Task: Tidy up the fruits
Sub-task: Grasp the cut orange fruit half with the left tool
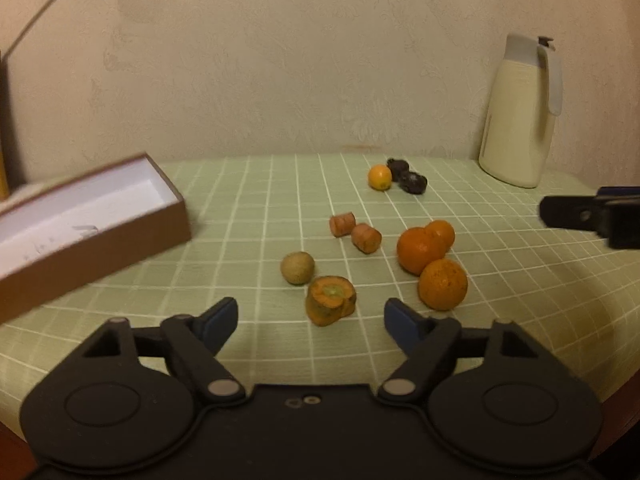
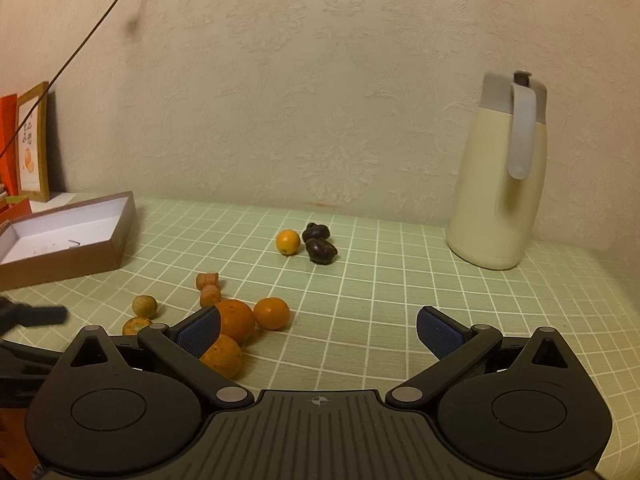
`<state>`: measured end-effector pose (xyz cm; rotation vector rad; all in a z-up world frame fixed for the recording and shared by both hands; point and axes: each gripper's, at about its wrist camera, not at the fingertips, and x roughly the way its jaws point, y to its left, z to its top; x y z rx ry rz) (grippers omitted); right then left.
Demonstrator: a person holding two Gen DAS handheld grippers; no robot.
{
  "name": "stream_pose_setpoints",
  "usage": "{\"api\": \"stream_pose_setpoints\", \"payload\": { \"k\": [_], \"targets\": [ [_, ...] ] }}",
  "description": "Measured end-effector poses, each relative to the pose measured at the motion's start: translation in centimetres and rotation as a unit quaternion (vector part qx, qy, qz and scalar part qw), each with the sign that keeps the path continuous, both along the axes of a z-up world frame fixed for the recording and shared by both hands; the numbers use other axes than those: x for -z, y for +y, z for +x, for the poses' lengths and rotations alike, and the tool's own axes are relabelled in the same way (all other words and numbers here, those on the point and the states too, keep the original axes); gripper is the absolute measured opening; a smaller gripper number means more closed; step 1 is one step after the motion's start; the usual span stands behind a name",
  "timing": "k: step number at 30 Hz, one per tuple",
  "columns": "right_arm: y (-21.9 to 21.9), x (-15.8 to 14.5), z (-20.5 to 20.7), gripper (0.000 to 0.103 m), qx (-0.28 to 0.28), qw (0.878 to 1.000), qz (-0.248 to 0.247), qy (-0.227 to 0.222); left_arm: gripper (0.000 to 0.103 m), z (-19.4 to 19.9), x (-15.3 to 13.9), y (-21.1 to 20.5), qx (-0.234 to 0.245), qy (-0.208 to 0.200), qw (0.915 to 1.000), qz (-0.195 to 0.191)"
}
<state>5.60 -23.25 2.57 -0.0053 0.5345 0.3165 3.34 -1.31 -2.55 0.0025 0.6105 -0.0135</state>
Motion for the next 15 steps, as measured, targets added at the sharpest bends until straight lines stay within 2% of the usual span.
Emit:
{"api": "stream_pose_setpoints", "payload": {
  "k": [4, 8, 13, 15],
  "targets": [
    [-0.4, 0.2, 0.4, 0.103, 0.008, 1.000, -0.006, 0.007, 0.057, 1.1, 0.9, -0.4, 0.001, 0.008, 1.0000, -0.005],
    [-0.9, 0.5, 0.8, 0.103, 0.021, 1.000, -0.008, 0.010, 0.049, 2.1, 1.5, -0.7, -0.004, 0.010, 0.9999, -0.009],
    [-1.3, 0.7, 1.0, 0.103, 0.028, 0.999, -0.010, 0.014, 0.026, 3.0, 2.3, -0.7, -0.014, 0.020, 0.9996, -0.015],
    [-1.4, 0.7, 1.0, 0.103, 0.029, 0.999, -0.010, 0.017, 0.026, 3.0, 2.3, -0.8, -0.014, 0.020, 0.9996, -0.013]
  ]
}}
